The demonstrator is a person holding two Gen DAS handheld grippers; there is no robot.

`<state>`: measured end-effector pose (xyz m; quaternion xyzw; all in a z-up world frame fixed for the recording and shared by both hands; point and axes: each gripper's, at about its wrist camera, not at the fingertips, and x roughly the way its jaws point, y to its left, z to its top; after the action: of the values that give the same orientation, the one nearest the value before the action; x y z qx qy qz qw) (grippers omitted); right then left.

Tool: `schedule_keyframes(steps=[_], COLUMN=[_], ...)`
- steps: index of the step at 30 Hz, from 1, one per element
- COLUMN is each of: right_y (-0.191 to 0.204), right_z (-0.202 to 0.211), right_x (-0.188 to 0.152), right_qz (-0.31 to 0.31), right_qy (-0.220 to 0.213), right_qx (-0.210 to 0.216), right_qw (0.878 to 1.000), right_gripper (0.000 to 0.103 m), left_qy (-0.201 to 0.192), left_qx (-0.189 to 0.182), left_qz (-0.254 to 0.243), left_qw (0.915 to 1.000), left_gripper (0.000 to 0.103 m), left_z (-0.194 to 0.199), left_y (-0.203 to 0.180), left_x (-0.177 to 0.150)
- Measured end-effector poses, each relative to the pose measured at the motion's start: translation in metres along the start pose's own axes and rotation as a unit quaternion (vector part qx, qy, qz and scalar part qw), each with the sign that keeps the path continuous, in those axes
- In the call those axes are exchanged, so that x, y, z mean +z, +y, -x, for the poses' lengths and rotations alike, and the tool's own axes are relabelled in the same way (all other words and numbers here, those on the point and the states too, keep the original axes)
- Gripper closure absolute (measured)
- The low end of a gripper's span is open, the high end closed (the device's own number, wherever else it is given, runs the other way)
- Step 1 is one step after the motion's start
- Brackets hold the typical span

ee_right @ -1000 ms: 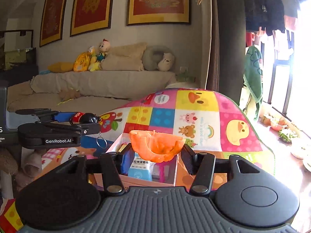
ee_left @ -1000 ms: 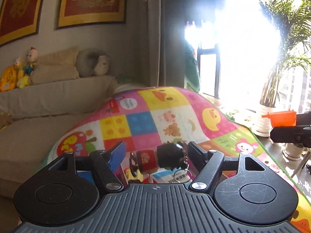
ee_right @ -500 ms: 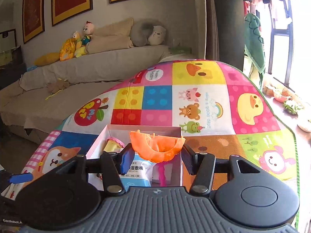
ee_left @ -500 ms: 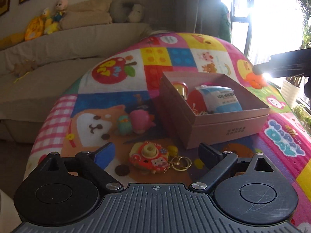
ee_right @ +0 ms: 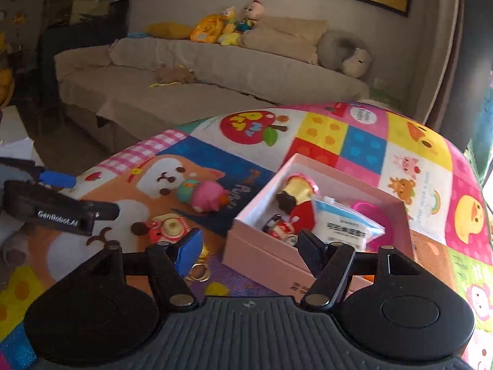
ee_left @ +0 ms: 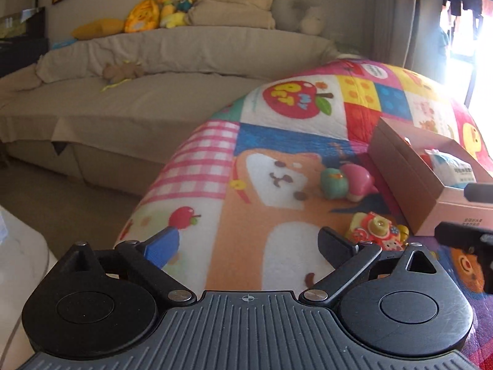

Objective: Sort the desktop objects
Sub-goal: 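Place the orange mold in the box with the right tool while the left carries the keychain doll in, then grasp the red lens toy with the right tool while the left grasps the pink mushroom toy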

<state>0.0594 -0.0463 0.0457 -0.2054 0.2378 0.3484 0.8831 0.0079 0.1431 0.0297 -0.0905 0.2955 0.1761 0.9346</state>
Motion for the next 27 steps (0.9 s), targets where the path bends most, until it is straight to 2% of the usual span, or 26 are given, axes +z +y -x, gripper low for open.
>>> schedule_keyframes(steps=[5, 8, 11, 14, 17, 21, 24, 25, 27], right_y=[0.030, 0.033, 0.030, 0.027, 0.027, 0.010, -0.016, -0.029, -0.048], right_z=[-0.052, -0.077, -0.082, -0.068, -0.039, -0.001, 0.021, 0.026, 0.034], right_x=[0.011, 0.010, 0.004, -0.002, -0.020, -0.045, -0.063, -0.068, -0.075], right_qz=[0.002, -0.010, -0.026, -0.017, 0.010, 0.014, 0.006, -0.005, -0.033], right_qy=[0.034, 0.056, 0.063, 0.070, 0.071, 0.080, 0.083, 0.087, 0.089], right_qx=[0.052, 0.053, 0.059, 0.080, 0.088, 0.072, 0.021, -0.009, -0.053], right_qw=[0.998, 0.997, 0.996, 0.994, 0.994, 0.994, 0.996, 0.996, 0.994], right_gripper=[0.034, 0.034, 0.034, 0.057, 0.058, 0.058, 0.058, 0.058, 0.050], left_qy=[0.001, 0.006, 0.013, 0.019, 0.022, 0.037, 0.036, 0.032, 0.023], left_qx=[0.013, 0.014, 0.012, 0.005, -0.006, -0.036, -0.056, -0.063, -0.076], left_qz=[0.014, 0.016, 0.016, 0.013, 0.002, -0.009, -0.028, -0.040, -0.063], left_qw=[0.9998, 0.9998, 0.9997, 0.9997, 0.9997, 0.9986, 0.9974, 0.9967, 0.9948], left_gripper=[0.003, 0.002, 0.002, 0.002, 0.002, 0.002, 0.002, 0.002, 0.002], left_z=[0.007, 0.008, 0.005, 0.001, -0.003, -0.014, -0.025, -0.030, -0.041], left_y=[0.018, 0.022, 0.021, 0.016, 0.006, -0.011, -0.031, -0.040, -0.058], left_x=[-0.001, -0.004, -0.005, -0.007, -0.007, -0.004, 0.004, 0.008, 0.017])
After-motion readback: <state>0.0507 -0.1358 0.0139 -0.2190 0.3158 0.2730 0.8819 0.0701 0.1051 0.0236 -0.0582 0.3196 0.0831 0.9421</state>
